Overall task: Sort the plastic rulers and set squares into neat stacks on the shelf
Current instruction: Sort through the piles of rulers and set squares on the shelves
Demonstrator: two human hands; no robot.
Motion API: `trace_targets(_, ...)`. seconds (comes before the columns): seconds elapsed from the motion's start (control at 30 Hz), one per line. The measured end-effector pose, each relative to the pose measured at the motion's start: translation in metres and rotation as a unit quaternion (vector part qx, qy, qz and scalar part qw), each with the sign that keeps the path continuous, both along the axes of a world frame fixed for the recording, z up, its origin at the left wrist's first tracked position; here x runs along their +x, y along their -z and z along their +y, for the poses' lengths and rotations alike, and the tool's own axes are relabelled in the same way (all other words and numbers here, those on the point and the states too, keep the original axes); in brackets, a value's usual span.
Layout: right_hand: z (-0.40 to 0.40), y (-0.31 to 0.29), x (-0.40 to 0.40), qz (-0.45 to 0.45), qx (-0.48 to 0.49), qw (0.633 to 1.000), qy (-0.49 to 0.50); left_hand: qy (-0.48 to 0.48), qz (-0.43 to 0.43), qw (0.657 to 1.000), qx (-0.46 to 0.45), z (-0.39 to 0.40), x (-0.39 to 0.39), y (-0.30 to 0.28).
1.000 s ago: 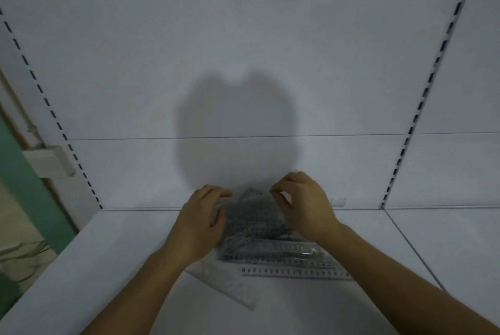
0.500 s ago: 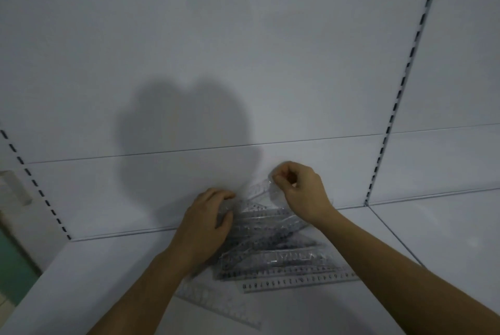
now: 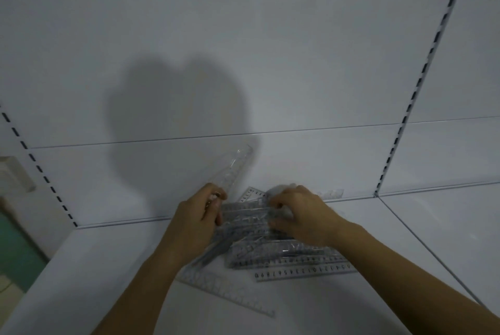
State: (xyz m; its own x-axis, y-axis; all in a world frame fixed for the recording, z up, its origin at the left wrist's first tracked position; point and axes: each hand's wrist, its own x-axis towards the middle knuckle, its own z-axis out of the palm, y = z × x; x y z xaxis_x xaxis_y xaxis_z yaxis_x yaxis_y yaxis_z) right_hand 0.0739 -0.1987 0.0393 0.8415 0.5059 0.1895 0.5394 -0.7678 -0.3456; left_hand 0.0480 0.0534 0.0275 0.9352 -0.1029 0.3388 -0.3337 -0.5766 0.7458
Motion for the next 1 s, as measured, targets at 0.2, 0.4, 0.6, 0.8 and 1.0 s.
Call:
trace_targets(0.2,0.008,0.004,0.003,-0.008,-0.053,0.998,0.029,-0.018,0.006,0.998,-0.062,0.003,-0.005,0.009)
trace_targets(0.4,0.009,0.006,0.005,-0.015,0.088,0.994,0.067,-0.028,-0.001,0.994,-0.107,0.008,-0.007,0.014)
trace_targets(0.6,-0.003,0.0,-0.01,0.021,0.234,0.956,0.174,-0.011,0.01,0.993,-0.117,0.004,-0.016,0.006)
trace_targets(0.8,-0.03,0.0,-0.06,0.141,0.466,0.838,0.248,0.002,-0.003,0.999,-0.048,-0.006,-0.027,-0.001)
trace_targets(1.0,-0.08,-0.001,-0.104,0.147,0.525,0.791,0.277,0.037,-0.055,0.997,0.033,-0.058,-0.046,-0.026)
